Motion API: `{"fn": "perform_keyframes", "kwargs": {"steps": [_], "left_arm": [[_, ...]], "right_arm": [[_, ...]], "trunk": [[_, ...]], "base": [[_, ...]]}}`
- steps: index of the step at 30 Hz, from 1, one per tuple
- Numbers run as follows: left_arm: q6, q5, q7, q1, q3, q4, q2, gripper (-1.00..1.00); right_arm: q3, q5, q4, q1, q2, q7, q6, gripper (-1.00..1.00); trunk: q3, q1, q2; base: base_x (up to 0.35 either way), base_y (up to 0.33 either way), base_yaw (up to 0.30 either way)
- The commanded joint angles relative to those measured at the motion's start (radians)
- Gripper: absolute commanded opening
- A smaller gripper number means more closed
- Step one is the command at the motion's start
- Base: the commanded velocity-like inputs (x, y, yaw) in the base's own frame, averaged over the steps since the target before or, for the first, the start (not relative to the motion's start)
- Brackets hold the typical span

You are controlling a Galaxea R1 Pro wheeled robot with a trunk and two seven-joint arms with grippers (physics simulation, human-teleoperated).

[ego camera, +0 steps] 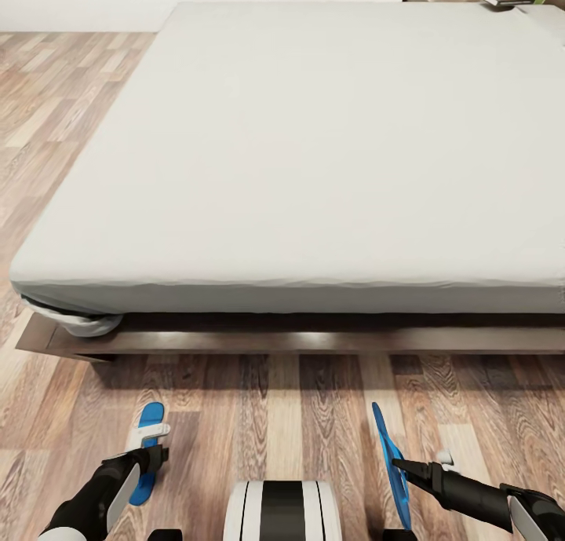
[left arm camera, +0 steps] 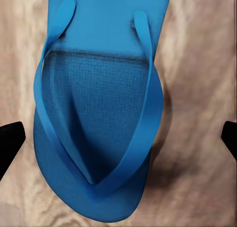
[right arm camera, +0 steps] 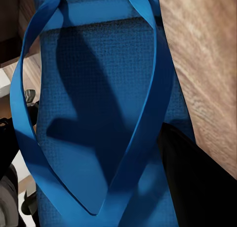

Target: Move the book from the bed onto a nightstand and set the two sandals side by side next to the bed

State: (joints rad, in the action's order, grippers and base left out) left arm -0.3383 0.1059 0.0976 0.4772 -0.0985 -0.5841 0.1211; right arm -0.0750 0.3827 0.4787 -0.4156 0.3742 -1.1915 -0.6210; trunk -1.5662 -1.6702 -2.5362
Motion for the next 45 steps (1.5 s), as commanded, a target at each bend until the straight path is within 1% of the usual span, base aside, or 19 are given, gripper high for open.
{"fn": "perform_keyframes", "kwargs": {"steps": [1, 5, 20, 22, 25, 26, 27, 29, 30, 31, 33, 34, 36, 37, 38, 39, 40, 43, 45], "left_arm": [[-0.005, 0.011, 0.005, 0.0, 0.001, -0.002, 0.0, 1.0], [-0.005, 0.011, 0.005, 0.0, 0.001, -0.002, 0.0, 1.0], [-0.005, 0.012, 0.0, 0.0, 0.002, -0.002, 0.003, 1.0], [-0.006, 0.014, -0.027, 0.0, 0.0, -0.003, 0.013, 1.0], [-0.008, 0.014, -0.101, 0.0, -0.008, -0.007, 0.033, 1.0], [-0.009, 0.014, -0.144, 0.0, -0.013, -0.008, 0.05, 1.0], [-0.012, 0.015, -0.223, 0.0, -0.022, -0.01, 0.084, 1.0], [-0.013, 0.016, -0.287, 0.0, -0.026, -0.01, 0.107, 1.0], [-0.015, 0.016, -0.357, 0.0, -0.029, -0.01, 0.124, 1.0], [-0.015, 0.016, -0.393, 0.0, -0.03, -0.01, 0.131, 1.0], [-0.018, 0.014, -0.541, 0.0, -0.034, -0.01, 0.147, 1.0], [-0.02, 0.013, -0.603, 0.0, -0.035, -0.01, 0.152, 1.0], [-0.022, 0.013, -0.653, 0.0, -0.036, -0.01, 0.16, 1.0], [-0.025, 0.013, -0.697, 0.0, -0.037, -0.009, 0.173, 1.0], [-0.026, 0.013, -0.717, 0.0, -0.037, -0.009, 0.182, 1.0], [-0.03, 0.015, -0.785, 0.0, -0.037, -0.006, 0.213, 1.0], [-0.031, 0.016, -0.893, -0.003, -0.038, -0.001, 0.246, 1.0], [-0.03, 0.015, -0.971, -0.007, -0.041, 0.009, 0.261, 1.0], [-0.028, 0.015, -1.035, -0.01, -0.047, 0.041, 0.27, 1.0]], "right_arm": [[0.0, 0.004, 0.0, 0.0, 0.0, 0.0, -0.009, -1.0], [0.0, 0.004, 0.0, 0.0, 0.0, 0.0, -0.009, -1.0], [0.0, 0.004, 0.0, 0.0, 0.0, 0.0, -0.009, -1.0], [0.0, 0.004, 0.0, 0.0, 0.0, 0.0, -0.008, -1.0], [0.0, 0.004, 0.0, 0.0, 0.0, 0.0, -0.008, -1.0], [0.0, 0.004, 0.0, 0.0, 0.0, 0.0, -0.008, -1.0], [0.0, 0.004, 0.0, 0.0, 0.0, 0.0, -0.008, -1.0], [0.0, 0.004, 0.0, 0.0, 0.0, 0.0, -0.008, -1.0], [0.0, 0.004, 0.0, 0.0, 0.0, 0.0, -0.008, -1.0], [0.0, 0.004, 0.0, 0.0, 0.0, 0.0, -0.009, -1.0], [0.0, 0.004, 0.0, 0.0, 0.0, 0.0, -0.008, -1.0], [0.0, 0.004, 0.0, 0.0, 0.0, 0.0, -0.008, -1.0], [0.0, 0.004, 0.0, 0.0, 0.0, 0.0, -0.008, -1.0], [0.0, 0.004, 0.0, 0.0, 0.0, 0.0, -0.008, -1.0], [0.0, 0.004, 0.0, 0.0, 0.0, 0.0, -0.008, -1.0], [0.0, 0.004, 0.0, 0.0, 0.0, 0.0, -0.009, -1.0], [0.0, 0.004, 0.0, 0.0, 0.0, 0.0, -0.008, -1.0], [0.0, 0.002, 0.0, 0.0, 0.0, 0.0, -0.008, -1.0], [0.0, 0.0, 0.0, 0.0, 0.0, 0.002, -0.007, -1.0]], "trunk": [[0.003, 0.001, 0.0], [0.019, 0.002, 0.001], [0.019, 0.002, 0.001], [0.019, 0.002, 0.001], [0.019, 0.002, 0.001], [0.019, 0.002, 0.001], [0.019, 0.002, 0.001], [0.019, 0.002, 0.001], [0.019, 0.002, 0.001], [0.019, 0.002, 0.001], [0.019, 0.002, 0.001], [0.019, 0.002, 0.001], [0.019, 0.002, 0.001], [0.019, 0.002, 0.001], [0.019, 0.002, 0.001], [0.019, 0.002, 0.001], [0.019, 0.002, 0.001], [0.019, 0.002, 0.001], [0.019, 0.002, 0.001]], "base": [[0.0, 0.0, 0.0], [0.0, 0.0, 0.0], [0.0, 0.0, 0.0], [0.0, 0.0, 0.0], [0.0, 0.0, 0.0], [0.0, 0.0, 0.0], [0.0, 0.0, 0.0], [0.0, 0.0, 0.0], [0.0, 0.0, 0.0], [0.0, 0.0, 0.0], [0.0, 0.0, 0.0], [0.0, 0.0, 0.0], [0.0, 0.0, 0.0], [0.0, 0.0, 0.0], [0.0, 0.0, 0.0], [0.0, 0.0, 0.0], [0.0, 0.0, 0.0], [0.0, 0.0, 0.0], [0.0, 0.0, 0.0]]}}
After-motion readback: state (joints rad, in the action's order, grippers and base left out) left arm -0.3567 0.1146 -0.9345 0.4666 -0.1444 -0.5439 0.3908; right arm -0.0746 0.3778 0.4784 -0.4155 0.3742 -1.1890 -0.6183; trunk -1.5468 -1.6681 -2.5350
